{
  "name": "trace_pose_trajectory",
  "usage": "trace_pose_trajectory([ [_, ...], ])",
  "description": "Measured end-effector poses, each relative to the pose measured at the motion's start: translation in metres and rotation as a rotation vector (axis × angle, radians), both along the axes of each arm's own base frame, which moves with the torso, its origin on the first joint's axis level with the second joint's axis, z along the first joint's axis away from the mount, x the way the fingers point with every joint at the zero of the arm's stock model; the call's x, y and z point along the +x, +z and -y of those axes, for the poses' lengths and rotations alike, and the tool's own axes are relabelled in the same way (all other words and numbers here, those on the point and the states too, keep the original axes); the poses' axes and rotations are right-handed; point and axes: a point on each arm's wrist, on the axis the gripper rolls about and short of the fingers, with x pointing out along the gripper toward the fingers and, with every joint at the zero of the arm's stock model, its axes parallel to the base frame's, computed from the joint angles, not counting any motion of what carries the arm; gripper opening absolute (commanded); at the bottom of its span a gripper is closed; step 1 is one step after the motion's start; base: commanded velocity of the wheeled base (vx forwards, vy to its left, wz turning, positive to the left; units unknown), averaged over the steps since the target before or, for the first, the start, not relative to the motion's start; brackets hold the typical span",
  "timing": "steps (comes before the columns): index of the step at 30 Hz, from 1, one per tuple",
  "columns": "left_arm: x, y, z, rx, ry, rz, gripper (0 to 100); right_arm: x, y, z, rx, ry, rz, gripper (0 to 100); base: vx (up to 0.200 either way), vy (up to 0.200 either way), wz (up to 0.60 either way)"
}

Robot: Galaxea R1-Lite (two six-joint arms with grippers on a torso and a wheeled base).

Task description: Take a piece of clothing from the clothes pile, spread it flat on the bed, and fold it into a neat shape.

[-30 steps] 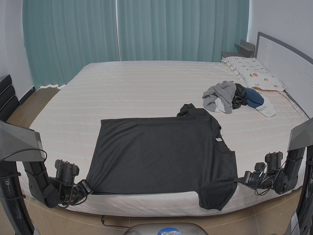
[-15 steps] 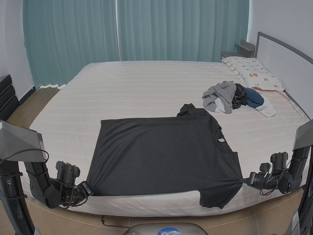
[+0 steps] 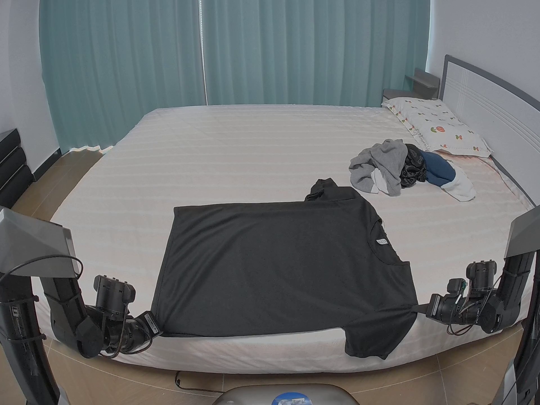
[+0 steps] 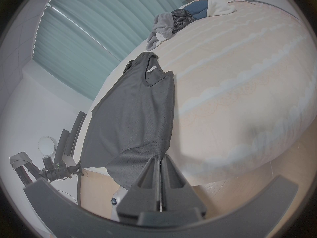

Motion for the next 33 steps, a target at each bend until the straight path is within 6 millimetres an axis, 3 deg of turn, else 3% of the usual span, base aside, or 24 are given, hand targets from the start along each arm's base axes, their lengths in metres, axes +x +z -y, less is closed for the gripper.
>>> trace_pose_trajectory([
  [15, -0.003, 0.003, -0.006, 0.028, -0.019, 0.008, 0, -0.004, 0.001, 0.001, -0.005, 0.012, 0.014, 0, 0.0, 0.0, 0.0],
  [16, -0.002, 0.002, -0.005, 0.028, -0.023, 0.008, 100, -0.003, 0.001, 0.001, -0.005, 0.013, 0.014, 0, 0.0, 0.0, 0.0],
  [26, 0.006, -0.004, 0.0, 0.039, -0.071, 0.011, 100, -0.001, 0.0, 0.0, 0.016, 0.024, 0.016, 0, 0.0, 0.0, 0.0],
  [33, 0.006, -0.004, -0.006, -0.02, -0.256, 0.027, 100, -0.001, -0.001, 0.0, 0.019, 0.024, 0.015, 0, 0.0, 0.0, 0.0],
])
